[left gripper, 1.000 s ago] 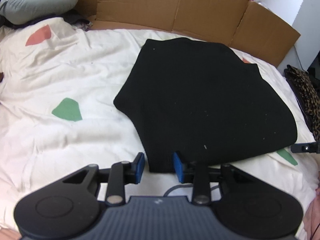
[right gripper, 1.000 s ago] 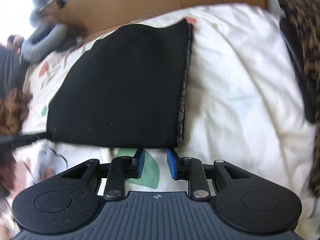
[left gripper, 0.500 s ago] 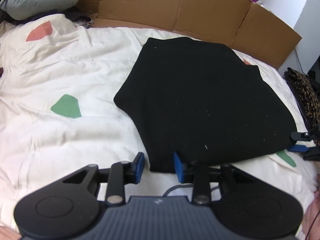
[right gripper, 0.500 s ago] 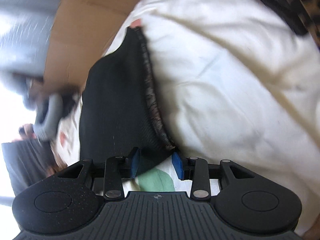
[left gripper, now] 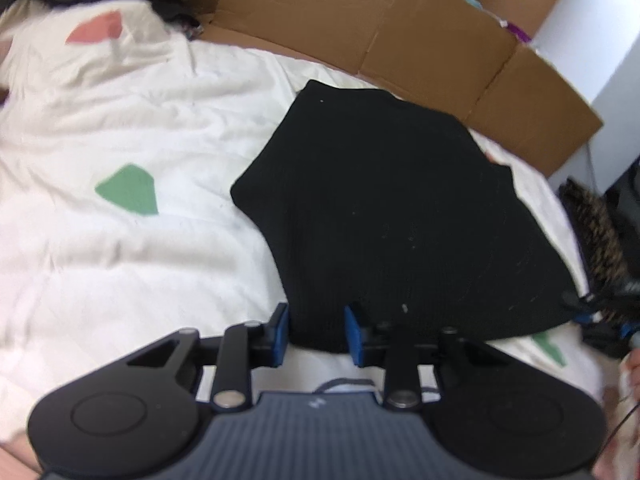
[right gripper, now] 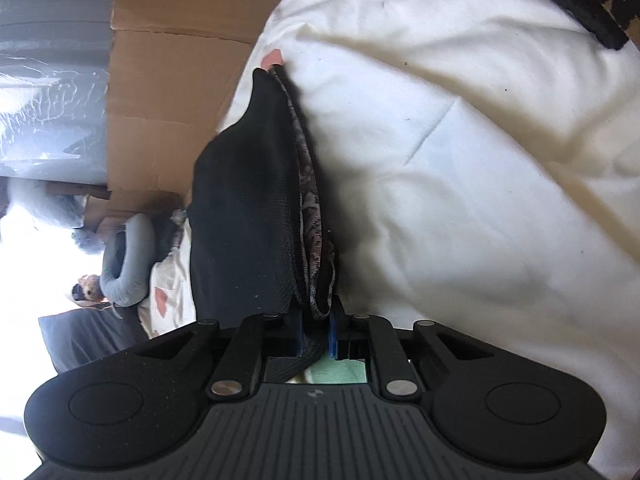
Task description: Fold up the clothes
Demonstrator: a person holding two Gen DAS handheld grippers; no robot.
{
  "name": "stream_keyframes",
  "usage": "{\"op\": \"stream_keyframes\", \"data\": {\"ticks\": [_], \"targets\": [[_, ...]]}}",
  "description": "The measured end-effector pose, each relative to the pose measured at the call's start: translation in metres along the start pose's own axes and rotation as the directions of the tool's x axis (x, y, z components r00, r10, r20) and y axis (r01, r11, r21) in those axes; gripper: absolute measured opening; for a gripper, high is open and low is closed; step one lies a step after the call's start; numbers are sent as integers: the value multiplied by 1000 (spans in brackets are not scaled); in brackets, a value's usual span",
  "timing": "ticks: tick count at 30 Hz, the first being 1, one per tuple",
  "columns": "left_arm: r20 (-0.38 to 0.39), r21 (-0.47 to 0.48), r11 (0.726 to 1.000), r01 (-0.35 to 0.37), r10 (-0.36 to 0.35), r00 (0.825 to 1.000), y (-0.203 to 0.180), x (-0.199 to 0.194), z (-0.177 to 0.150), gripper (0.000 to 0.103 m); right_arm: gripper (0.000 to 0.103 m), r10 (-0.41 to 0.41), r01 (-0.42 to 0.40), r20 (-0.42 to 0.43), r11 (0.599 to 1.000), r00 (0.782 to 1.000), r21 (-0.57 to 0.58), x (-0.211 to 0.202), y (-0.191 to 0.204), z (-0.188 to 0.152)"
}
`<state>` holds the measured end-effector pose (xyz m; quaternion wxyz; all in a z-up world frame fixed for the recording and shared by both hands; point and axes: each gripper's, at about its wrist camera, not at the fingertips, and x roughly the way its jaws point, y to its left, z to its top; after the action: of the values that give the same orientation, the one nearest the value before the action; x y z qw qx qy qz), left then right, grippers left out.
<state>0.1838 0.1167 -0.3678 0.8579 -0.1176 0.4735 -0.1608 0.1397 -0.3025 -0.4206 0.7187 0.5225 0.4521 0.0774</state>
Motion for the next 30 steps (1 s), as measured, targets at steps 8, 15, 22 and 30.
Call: {"op": "stream_keyframes", "data": {"ticks": [8, 15, 22, 30], "targets": [[22, -102, 993, 57, -55, 998, 12, 1, -4, 33, 36, 38, -37, -23, 998, 999, 47, 25, -4, 0], [20, -153, 985, 80, -77, 997, 17, 7, -3, 22, 34, 91, -91, 10, 989, 996, 113, 23, -14, 1], [-5, -174, 981, 87, -89, 996, 21, 9, 4, 8, 13, 84, -84, 3, 992, 996, 93, 24, -10, 3], [-1, -153, 986, 72, -73, 997, 21, -8, 11, 6, 9, 98, -96, -39, 994, 994, 49, 20, 2, 5]]}}
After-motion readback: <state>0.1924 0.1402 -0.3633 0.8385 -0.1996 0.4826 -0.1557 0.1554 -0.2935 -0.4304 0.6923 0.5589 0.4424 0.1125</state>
